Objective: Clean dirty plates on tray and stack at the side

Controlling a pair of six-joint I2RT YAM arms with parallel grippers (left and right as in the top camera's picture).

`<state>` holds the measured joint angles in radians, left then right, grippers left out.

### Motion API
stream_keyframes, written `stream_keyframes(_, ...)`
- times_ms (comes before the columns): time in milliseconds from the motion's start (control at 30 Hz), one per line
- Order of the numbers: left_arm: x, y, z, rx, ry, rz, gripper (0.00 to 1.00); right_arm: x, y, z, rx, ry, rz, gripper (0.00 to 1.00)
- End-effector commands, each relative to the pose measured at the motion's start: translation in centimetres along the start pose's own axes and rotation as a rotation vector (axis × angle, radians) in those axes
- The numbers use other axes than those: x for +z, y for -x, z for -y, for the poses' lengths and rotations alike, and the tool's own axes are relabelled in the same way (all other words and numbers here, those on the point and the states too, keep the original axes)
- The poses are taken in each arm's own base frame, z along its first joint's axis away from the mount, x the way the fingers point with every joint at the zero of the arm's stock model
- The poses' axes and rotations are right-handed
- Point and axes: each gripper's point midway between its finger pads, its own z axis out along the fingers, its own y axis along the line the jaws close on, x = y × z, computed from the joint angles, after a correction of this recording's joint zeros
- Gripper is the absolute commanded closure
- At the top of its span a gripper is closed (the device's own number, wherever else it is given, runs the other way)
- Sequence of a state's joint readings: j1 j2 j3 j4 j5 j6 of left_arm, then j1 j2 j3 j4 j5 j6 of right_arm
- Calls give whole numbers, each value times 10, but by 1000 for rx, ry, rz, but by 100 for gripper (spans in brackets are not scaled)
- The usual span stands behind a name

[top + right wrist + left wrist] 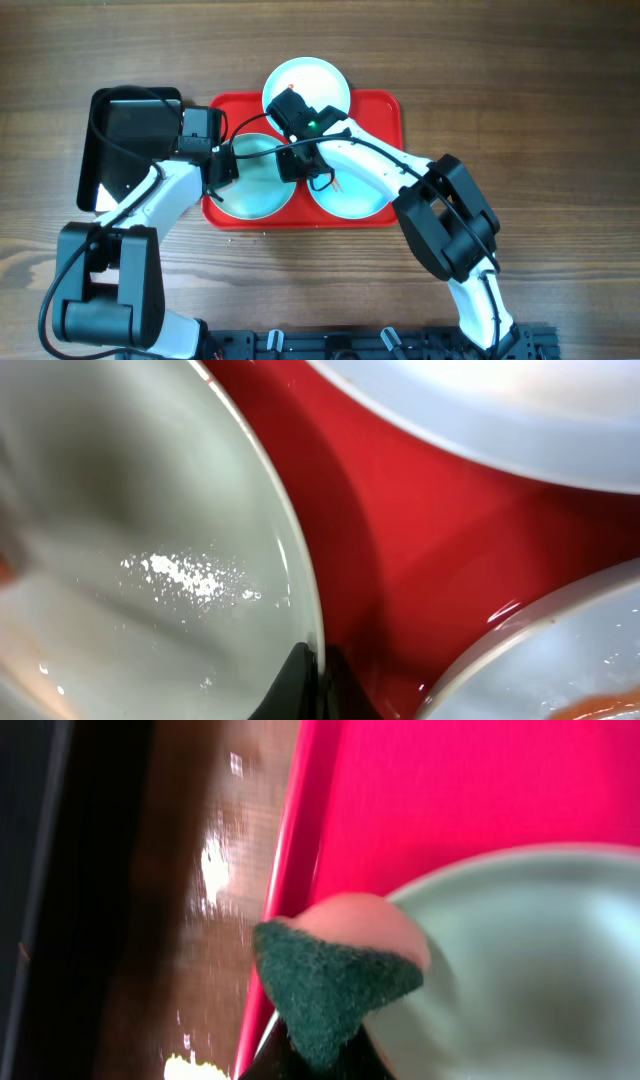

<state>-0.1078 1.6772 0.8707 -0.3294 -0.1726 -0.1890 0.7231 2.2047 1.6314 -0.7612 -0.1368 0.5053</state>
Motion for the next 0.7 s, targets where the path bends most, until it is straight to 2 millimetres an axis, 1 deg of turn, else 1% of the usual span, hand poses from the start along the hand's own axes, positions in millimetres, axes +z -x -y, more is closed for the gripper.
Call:
stream_keyframes(0,0,35,-11,-16,59,134,96,7,-5,20,5,-88,-16,96)
stream_keyframes(133,-5,64,3,-39,-16,250,96,7,-6,21,5,-91,-19,96)
stream_keyframes(200,-6,68,9,-39,-48,263,96,7,-6,20,6,-90,-19,96)
stream_keyframes(233,-6,67,13,-36,-70,258,96,7,-6,20,6,-90,-18,96)
stream_keyframes(333,-10,60,37,-15,-215,221,96,7,-6,20,6,-89,-17,96)
stream_keyframes(367,-16,58,48,-13,-283,209,96,7,-5,20,6,-89,-16,96)
stream_keyframes(400,-20,58,54,-33,-321,202,96,7,-5,20,6,-89,-15,96)
stream_keyframes(500,-35,61,64,-86,-402,200,96,8,-5,20,7,-88,-14,96)
stream_keyframes(533,-42,63,67,-90,-427,209,96,8,-4,20,6,-86,-11,96)
stream_keyframes(567,-55,64,72,-92,-467,211,96,8,-4,19,4,-85,-8,96)
stream_keyframes(600,-64,61,72,-106,-483,197,96,8,-3,19,5,-84,-5,96)
stream_keyframes(633,-70,56,70,-110,-479,180,96,8,-3,19,4,-83,-5,96)
stream_keyframes(667,-73,47,66,-111,-464,146,96,8,-3,19,5,-82,-4,96)
